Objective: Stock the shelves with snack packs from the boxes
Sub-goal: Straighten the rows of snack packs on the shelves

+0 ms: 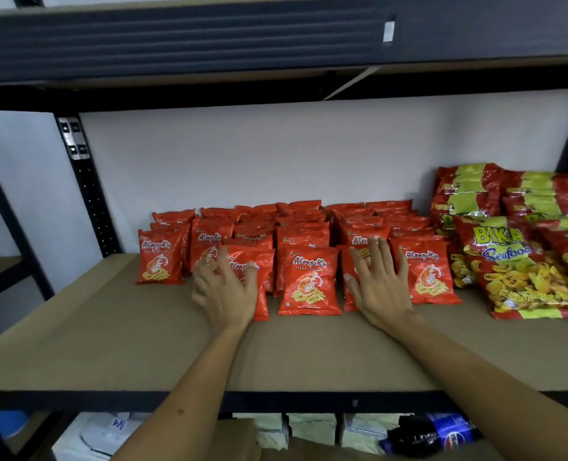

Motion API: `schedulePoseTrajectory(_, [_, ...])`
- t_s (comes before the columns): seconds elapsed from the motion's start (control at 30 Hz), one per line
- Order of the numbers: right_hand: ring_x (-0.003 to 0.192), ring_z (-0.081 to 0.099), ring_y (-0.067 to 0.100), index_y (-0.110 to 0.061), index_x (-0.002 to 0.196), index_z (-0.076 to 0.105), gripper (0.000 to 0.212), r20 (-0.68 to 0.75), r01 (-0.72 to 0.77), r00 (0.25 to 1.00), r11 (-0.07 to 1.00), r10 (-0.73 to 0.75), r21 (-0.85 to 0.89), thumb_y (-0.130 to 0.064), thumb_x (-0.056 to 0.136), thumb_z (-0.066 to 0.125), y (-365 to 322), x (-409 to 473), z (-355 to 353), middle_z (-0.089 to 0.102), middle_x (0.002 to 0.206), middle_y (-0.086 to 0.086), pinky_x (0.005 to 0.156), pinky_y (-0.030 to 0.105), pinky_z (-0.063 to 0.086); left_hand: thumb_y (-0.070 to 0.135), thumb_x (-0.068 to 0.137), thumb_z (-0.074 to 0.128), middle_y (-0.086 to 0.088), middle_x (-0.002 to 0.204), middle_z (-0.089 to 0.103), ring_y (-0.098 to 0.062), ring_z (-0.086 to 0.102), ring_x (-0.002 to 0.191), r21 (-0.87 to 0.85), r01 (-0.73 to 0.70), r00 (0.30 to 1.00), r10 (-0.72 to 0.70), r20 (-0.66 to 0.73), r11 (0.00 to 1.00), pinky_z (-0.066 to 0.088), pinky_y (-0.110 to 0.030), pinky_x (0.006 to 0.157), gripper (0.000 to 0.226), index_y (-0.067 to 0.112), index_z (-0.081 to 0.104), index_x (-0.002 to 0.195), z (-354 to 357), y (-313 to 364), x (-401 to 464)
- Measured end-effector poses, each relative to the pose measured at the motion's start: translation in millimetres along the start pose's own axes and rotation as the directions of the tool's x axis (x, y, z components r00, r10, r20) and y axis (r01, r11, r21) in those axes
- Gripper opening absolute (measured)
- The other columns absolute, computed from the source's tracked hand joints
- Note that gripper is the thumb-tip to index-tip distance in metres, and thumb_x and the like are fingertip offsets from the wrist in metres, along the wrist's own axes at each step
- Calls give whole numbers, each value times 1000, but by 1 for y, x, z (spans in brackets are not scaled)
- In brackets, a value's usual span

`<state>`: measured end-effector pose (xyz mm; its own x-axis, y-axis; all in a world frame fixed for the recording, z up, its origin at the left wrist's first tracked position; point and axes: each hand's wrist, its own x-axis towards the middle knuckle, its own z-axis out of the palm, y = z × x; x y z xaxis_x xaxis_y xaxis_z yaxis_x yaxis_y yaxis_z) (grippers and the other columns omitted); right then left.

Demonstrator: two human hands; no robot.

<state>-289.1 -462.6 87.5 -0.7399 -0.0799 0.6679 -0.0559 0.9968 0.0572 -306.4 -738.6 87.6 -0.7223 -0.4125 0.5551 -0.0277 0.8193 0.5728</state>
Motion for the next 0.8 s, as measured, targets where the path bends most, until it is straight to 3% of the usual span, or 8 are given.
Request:
schedulePoseTrajectory(0.07, [145, 24, 37, -21, 144, 44, 59, 68, -26, 997, 1000, 26, -12, -51, 96, 26, 4, 3, 3, 31, 154, 20, 112, 61, 19, 59, 89, 41, -20, 154, 18, -41, 17, 142, 113, -266, 964, 261, 54, 957, 23, -65, 104, 61, 38, 29, 145, 3, 1, -4])
schedulePoseTrajectory(0.13, [147, 20, 35, -24, 147, 39, 61, 110, -46, 993, 999, 48, -14, -54, 97, 21, 8, 7, 4, 27, 157, 18, 113, 61, 17, 59, 91, 40, -14, 160, 3, -40, 5, 146, 174, -393, 917, 369, 151, 903, 17, -69, 106, 60, 49, 20, 146, 6, 2, -2])
schedulePoseTrajectory(0.27, [150, 8, 30, -29, 151, 30, 64, 182, -90, 980, 996, 84, 24, -57, 96, 14, 17, -2, 15, 14, 162, 12, 114, 61, 16, 52, 94, 40, -14, 160, 2, -46, 9, 143, 189, -375, 919, 338, 204, 907, 28, -70, 103, 55, 50, 21, 146, 13, 0, -5])
schedulePoseTrajectory(0.4, [150, 3, 31, -29, 152, 27, 63, 148, -86, 986, 996, 82, 17, -57, 97, 16, 18, 6, 11, 9, 162, 12, 115, 63, 7, 48, 93, 35, -19, 154, 18, -45, 23, 137, 209, -387, 922, 374, 98, 898, 37, -65, 96, 51, 42, 33, 143, 14, 13, 6])
schedulePoseTrajectory(0.6, [150, -3, 29, -22, 153, 23, 64, 15, 98, 995, 983, -102, 152, -57, 99, 20, -26, 11, -10, 4, 163, 13, 118, 58, 1, 52, 94, 25, -21, 157, 17, -40, 14, 144, 243, -362, 930, 365, 33, 900, 23, -69, 105, 56, 36, 29, 148, 23, 20, 20])
schedulePoseTrajectory(0.7, [149, -12, 26, -27, 154, 19, 62, 82, 247, 958, 936, -275, 251, -56, 99, 23, -64, 13, -5, -2, 163, 11, 119, 54, 2, 52, 96, 20, -20, 159, 11, -39, 7, 147, 241, -369, 929, 366, 57, 898, 19, -71, 106, 58, 36, 22, 151, 29, 18, 23])
schedulePoseTrajectory(0.8, [147, -22, 23, -33, 154, 16, 60, 176, 266, 931, 925, -320, 272, -55, 99, 25, -73, 23, 4, -7, 163, 9, 119, 55, -5, 51, 96, 23, -20, 158, 14, -39, 7, 147, 221, -379, 925, 374, 66, 898, 17, -73, 106, 57, 35, 24, 151, 33, 20, 23])
